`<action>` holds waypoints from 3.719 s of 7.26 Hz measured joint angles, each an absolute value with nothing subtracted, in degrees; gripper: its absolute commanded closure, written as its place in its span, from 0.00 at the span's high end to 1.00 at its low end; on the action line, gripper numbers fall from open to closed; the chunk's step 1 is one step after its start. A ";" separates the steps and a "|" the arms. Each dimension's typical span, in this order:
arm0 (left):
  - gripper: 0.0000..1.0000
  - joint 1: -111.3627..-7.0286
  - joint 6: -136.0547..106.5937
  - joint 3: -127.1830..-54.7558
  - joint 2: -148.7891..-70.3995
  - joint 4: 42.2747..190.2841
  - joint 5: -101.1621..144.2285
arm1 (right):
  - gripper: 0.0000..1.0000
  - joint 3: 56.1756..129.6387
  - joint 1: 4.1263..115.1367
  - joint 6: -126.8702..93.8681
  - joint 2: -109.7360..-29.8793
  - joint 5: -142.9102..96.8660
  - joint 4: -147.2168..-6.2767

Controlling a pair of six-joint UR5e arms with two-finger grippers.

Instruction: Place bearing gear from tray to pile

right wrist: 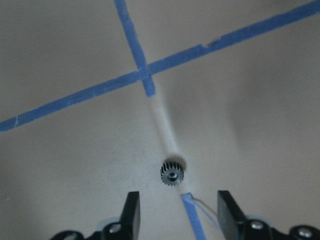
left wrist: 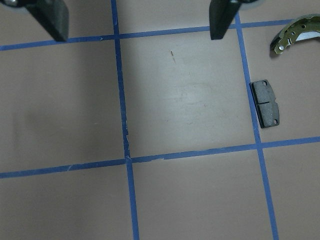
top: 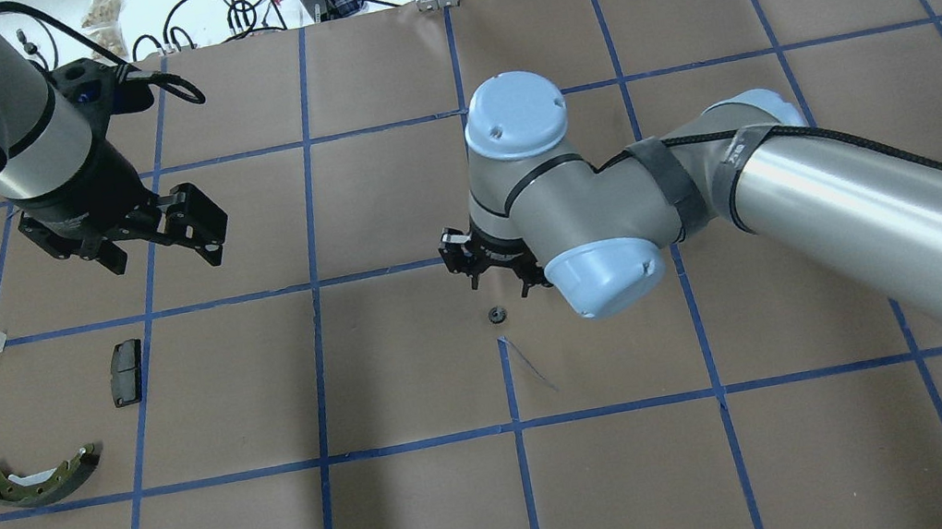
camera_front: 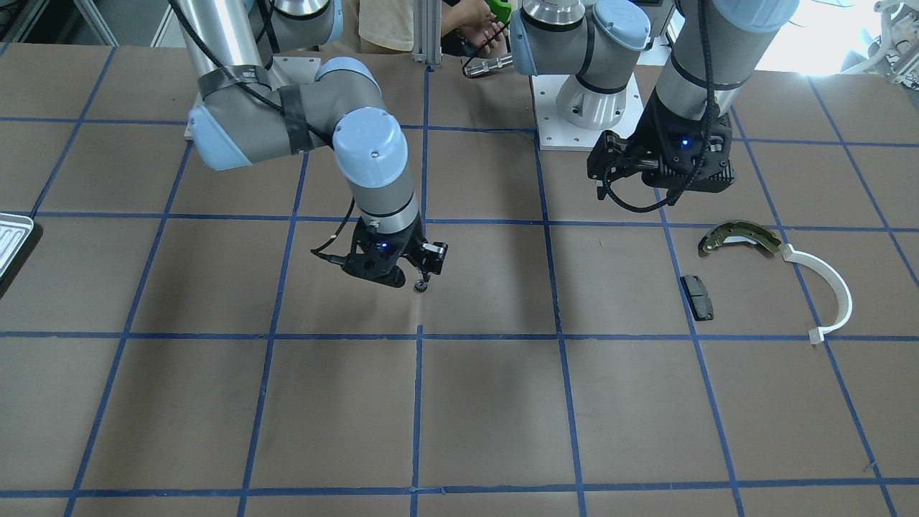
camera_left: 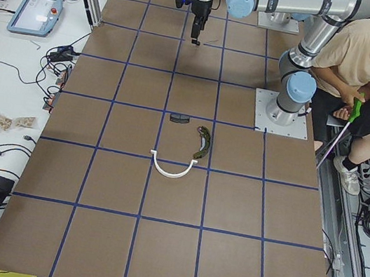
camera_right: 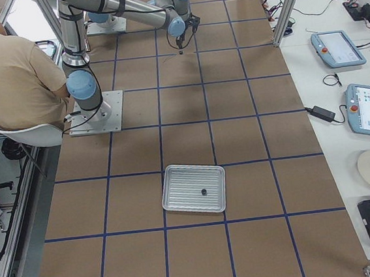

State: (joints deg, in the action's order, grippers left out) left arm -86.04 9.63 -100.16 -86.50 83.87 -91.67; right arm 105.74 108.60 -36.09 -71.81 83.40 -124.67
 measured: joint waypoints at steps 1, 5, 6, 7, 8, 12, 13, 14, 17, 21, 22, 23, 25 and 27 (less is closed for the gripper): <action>1.00 -86.04 9.09 -100.21 -87.00 83.62 -91.51 | 1.00 105.34 104.20 -28.92 -73.21 84.12 -121.17; 1.00 -90.34 1.39 -102.03 -91.77 77.52 -86.31 | 1.00 104.08 82.60 12.62 -76.66 94.94 -115.94; 1.00 -93.85 -1.06 -102.40 -94.40 73.85 -85.46 | 1.00 103.76 76.48 21.52 -76.74 95.86 -116.61; 1.00 -97.97 -3.41 -103.10 -97.54 69.60 -85.14 | 1.00 103.64 69.12 29.91 -76.31 96.68 -118.18; 1.00 -101.61 -5.30 -104.29 -100.72 64.83 -85.04 | 1.00 103.55 62.32 36.15 -75.20 97.32 -119.41; 1.00 -110.49 -7.46 -106.56 -111.36 53.13 -85.08 | 1.00 101.07 40.38 52.57 -65.29 93.96 -128.41; 1.00 -111.48 -7.84 -106.57 -113.40 50.52 -85.08 | 1.00 99.14 38.34 55.50 -61.69 93.41 -131.23; 1.00 -112.63 -8.30 -106.57 -115.02 48.09 -85.15 | 1.00 97.01 37.16 58.85 -59.11 93.09 -132.58; 0.86 -114.14 -8.47 -106.72 -117.15 46.17 -85.35 | 1.00 94.47 36.34 63.08 -57.11 91.09 -132.66; 0.00 -114.42 -7.94 -107.39 -117.22 46.26 -85.64 | 0.78 93.73 36.30 65.51 -55.33 91.08 -132.44; 0.00 -114.43 -7.84 -107.39 -117.19 46.30 -85.67 | 0.68 93.71 36.30 65.61 -55.21 91.25 -132.45; 0.00 -114.42 -7.66 -107.28 -116.95 46.41 -85.69 | 0.53 93.68 36.30 65.64 -55.21 91.32 -132.47; 0.00 -113.98 -6.56 -106.72 -115.64 47.50 -85.81 | 0.37 93.80 36.30 65.67 -55.20 91.38 -132.52; 0.00 -111.59 -3.29 -104.31 -114.16 53.11 -88.37 | 0.19 93.87 36.30 65.75 -55.36 91.39 -132.42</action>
